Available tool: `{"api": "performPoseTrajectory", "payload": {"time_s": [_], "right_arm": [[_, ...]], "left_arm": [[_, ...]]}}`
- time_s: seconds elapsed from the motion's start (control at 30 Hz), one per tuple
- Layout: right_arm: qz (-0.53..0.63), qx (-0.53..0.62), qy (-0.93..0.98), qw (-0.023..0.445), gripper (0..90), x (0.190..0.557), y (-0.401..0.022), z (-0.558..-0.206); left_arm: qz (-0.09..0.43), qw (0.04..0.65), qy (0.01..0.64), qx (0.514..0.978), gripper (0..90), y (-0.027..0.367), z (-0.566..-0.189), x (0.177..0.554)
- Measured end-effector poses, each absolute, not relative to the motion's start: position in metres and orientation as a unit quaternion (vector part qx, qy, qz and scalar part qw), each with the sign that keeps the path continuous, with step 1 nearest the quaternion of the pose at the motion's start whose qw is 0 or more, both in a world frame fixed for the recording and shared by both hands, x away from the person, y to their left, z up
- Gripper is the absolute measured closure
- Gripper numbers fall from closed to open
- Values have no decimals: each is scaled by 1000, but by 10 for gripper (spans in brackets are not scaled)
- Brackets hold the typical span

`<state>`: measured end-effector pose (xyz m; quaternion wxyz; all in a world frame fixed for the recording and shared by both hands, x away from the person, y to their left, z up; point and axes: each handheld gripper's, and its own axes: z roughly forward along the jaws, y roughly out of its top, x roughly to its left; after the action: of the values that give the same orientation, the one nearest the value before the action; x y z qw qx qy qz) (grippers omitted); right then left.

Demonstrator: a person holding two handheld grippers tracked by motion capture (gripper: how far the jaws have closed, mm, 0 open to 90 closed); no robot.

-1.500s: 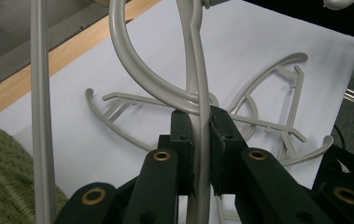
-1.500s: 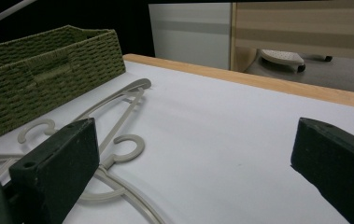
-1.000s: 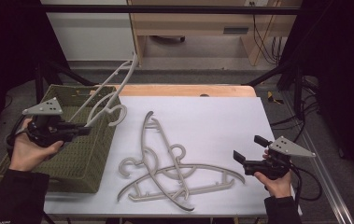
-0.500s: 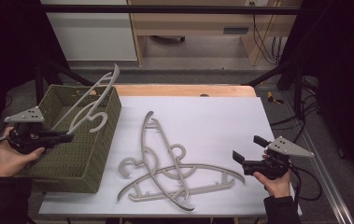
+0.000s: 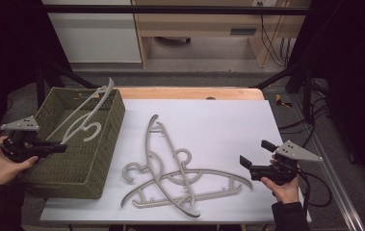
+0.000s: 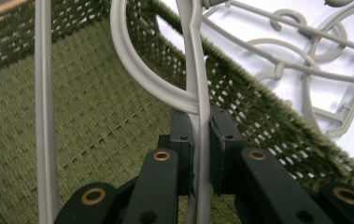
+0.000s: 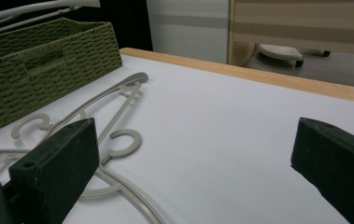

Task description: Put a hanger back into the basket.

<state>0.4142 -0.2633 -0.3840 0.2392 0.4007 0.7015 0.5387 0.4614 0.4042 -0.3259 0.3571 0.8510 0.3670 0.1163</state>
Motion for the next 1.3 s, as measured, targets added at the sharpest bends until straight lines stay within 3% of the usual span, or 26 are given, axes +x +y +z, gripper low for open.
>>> {"api": "performPoseTrajectory", "payload": {"time_s": [0.53, 1.3], "right_arm": [[540, 400, 701, 240, 13, 413, -262, -383], [539, 400, 702, 238, 13, 413, -262, -383]], "left_arm": [[86, 331, 382, 859, 811, 421, -355, 471], [115, 272, 418, 859, 784, 420, -377, 476]]}}
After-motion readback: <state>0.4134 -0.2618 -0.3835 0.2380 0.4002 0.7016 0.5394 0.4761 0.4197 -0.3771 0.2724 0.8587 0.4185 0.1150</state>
